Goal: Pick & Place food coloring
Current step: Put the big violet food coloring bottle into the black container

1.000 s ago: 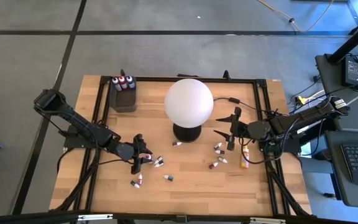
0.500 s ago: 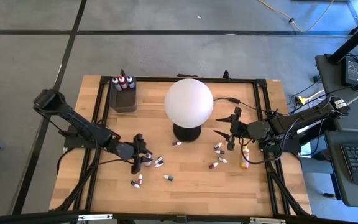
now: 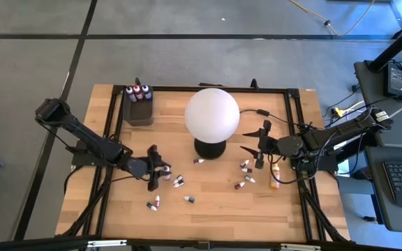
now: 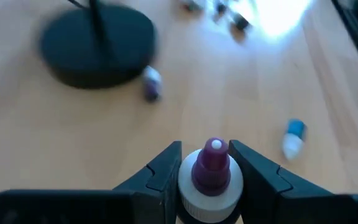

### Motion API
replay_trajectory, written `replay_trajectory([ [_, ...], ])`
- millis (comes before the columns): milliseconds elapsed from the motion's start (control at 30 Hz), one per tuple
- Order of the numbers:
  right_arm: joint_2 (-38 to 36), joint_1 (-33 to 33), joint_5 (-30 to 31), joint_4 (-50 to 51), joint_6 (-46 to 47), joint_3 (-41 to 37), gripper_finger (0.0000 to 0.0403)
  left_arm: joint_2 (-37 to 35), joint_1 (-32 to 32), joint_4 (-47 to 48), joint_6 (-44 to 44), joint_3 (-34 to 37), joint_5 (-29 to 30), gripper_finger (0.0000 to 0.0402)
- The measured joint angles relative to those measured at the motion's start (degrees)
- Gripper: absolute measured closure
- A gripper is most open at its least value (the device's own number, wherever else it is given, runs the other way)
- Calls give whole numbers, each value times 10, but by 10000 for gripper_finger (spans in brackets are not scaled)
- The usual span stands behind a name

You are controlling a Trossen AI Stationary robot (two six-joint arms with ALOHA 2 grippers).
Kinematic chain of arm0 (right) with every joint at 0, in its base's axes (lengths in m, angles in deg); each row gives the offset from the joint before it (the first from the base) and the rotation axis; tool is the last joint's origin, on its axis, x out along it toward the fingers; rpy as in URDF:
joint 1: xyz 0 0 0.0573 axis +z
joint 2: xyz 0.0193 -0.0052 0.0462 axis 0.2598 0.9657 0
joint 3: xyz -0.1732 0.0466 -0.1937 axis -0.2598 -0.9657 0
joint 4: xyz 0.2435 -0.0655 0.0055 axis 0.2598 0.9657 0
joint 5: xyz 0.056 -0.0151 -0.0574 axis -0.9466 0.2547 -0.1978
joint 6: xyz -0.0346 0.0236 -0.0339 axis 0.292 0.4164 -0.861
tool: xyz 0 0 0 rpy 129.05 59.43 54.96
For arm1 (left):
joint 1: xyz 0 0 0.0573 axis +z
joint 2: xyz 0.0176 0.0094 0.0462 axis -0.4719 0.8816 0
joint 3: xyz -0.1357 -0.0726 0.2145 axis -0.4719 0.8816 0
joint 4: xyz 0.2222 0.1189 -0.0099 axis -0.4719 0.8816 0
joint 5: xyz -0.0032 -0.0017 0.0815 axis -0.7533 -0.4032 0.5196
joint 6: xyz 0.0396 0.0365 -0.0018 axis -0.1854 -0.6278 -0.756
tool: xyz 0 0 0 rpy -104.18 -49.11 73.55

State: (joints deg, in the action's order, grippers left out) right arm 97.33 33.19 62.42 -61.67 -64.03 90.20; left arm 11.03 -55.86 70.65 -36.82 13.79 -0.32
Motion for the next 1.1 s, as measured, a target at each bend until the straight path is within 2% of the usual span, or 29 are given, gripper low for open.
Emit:
replay_trajectory([
  [67, 0, 0, 0, 0, 0, 0, 173, -32, 0, 42, 15, -4, 68, 289],
  [233, 0, 0, 0, -1, 0, 0, 173, -109, 1, 179, 38, -32, 307, 289],
  [333, 0, 0, 1, -2, -1, 0, 173, -144, 6, 182, 9, -34, 439, 289],
  [433, 0, 0, 2, -3, -15, 0, 173, -169, 38, 184, -25, -34, 514, 289],
  [533, 0, -3, 2, -5, -29, 0, 173, -184, 98, 183, -41, -34, 533, 289],
  [700, 0, -16, 1, -7, -29, 0, 173, -188, 227, 197, -42, -34, 531, 289],
  [900, 0, -23, 1, 3, -25, 0, 173, -191, 390, 251, 37, -5, 457, 289],
  [1100, 0, -24, 0, 5, -30, 0, 173, -191, 519, 201, 65, 47, 378, 289],
])
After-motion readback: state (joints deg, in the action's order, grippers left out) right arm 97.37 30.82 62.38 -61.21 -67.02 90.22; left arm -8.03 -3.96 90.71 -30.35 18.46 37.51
